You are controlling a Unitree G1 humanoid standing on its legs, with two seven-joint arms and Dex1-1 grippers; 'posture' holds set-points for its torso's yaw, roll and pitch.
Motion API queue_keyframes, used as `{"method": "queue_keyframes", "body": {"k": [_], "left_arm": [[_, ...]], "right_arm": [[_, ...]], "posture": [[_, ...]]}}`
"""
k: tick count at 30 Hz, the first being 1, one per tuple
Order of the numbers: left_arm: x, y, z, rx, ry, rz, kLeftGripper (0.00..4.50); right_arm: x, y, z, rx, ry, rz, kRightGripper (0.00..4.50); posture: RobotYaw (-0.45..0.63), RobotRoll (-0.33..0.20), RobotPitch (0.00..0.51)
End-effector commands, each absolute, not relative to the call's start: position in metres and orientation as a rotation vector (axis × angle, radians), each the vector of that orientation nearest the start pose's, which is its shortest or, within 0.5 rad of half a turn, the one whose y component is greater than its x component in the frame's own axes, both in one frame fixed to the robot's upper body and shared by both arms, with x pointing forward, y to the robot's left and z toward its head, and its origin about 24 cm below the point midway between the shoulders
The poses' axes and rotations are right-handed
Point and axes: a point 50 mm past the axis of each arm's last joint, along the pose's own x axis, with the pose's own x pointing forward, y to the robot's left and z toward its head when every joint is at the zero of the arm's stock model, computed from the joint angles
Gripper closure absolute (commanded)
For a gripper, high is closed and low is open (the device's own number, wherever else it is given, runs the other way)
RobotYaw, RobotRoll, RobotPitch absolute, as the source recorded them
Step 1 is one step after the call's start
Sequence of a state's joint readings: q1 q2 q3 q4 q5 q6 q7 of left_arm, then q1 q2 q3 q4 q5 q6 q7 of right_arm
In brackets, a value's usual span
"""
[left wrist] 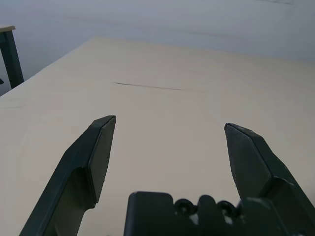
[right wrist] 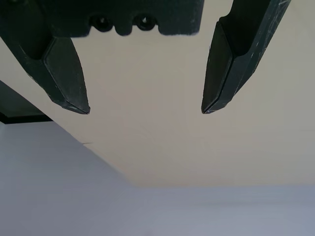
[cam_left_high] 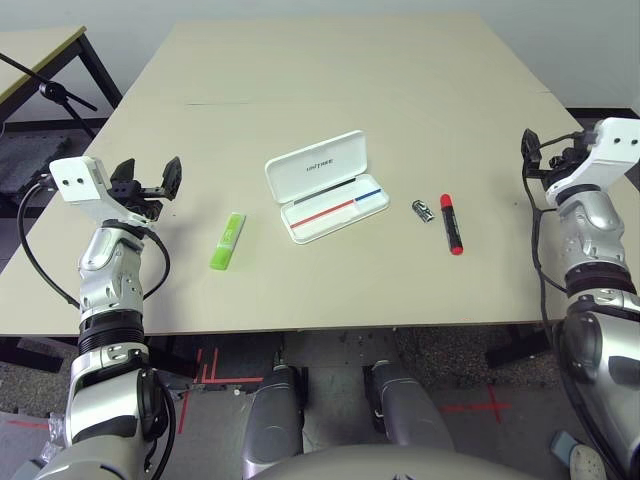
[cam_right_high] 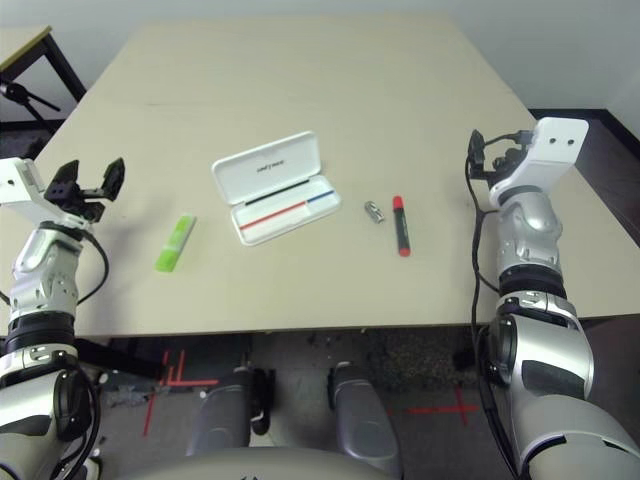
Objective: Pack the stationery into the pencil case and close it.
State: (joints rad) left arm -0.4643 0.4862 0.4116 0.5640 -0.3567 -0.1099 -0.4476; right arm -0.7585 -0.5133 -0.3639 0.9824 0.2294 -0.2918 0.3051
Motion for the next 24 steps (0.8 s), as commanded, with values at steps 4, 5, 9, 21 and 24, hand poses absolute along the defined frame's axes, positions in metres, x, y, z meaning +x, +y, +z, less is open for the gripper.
{"method": "queue_keyframes", "body": {"k": [4,5,9,21,24], "left_arm": [[0.315,0.313,0.121,-0.029,-0.206,0.008,0.03],[0.315,0.313,0.121,-0.029,-0.206,0.008,0.03],[0.315,0.313,0.122,-0.028,-0.207,0.006,0.03],[0.306,0.307,0.122,-0.029,-0.185,-0.057,0.03],[0.306,0.297,0.124,-0.026,-0.177,-0.114,0.03]], "right_arm": [[0.357,-0.312,0.141,-0.021,-0.218,-0.143,0.0],[0.358,-0.312,0.141,-0.021,-0.218,-0.142,0.0],[0.359,-0.31,0.142,-0.023,-0.217,-0.131,0.0],[0.362,-0.294,0.144,-0.079,-0.152,0.139,0.0],[0.36,-0.287,0.142,-0.132,-0.108,0.265,0.0]], "posture": [[-0.1,0.0,0.11],[-0.09,0.0,0.111],[-0.09,0.0,0.107],[-0.1,0.0,0.104],[-0.1,0.0,0.104]]}}
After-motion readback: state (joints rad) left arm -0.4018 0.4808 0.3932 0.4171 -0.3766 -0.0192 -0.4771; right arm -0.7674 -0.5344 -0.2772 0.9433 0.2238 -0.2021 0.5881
